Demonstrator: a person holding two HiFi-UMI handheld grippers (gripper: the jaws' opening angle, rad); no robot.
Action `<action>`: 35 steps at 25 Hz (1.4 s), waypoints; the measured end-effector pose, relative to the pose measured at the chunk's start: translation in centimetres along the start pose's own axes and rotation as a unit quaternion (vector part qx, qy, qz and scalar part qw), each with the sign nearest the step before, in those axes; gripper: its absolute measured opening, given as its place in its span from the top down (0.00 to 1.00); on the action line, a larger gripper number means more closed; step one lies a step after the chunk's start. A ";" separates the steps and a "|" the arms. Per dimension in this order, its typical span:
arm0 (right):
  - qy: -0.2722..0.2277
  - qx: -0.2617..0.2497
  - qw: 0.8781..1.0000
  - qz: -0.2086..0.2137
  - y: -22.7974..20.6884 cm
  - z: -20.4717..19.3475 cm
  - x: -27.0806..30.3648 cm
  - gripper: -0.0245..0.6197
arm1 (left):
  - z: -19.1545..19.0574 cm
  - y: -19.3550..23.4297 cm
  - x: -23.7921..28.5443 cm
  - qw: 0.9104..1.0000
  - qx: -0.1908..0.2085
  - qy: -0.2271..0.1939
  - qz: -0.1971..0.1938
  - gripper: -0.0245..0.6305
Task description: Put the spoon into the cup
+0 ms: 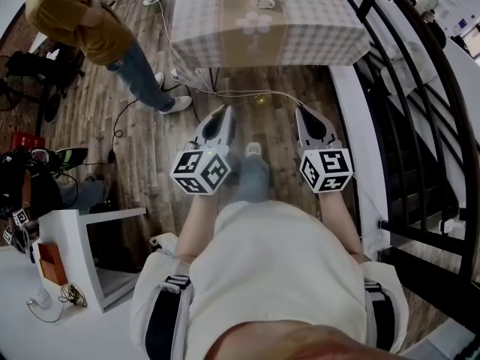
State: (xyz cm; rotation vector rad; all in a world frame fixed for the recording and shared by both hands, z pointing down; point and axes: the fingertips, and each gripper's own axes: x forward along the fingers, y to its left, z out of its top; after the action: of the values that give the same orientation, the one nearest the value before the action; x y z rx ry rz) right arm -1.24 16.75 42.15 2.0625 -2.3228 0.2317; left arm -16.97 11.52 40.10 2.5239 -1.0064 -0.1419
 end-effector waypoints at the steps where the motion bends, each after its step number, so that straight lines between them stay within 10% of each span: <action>1: 0.000 -0.002 1.000 -0.001 -0.2 0.0 0.4 0.96 | 0.2 0.2 0.5 1.000 0.001 -0.001 -0.001 0.96; 35: -0.001 -0.029 0.999 -0.027 -8.6 5.1 23.9 0.96 | 7.8 12.6 23.5 0.999 -0.014 0.008 -0.035 0.96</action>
State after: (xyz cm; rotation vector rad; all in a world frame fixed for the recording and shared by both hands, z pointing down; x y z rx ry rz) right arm 4.72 -8.45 40.76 2.0966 -2.2434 0.1589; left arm -9.67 -15.23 39.65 2.5308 -0.9051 -0.1553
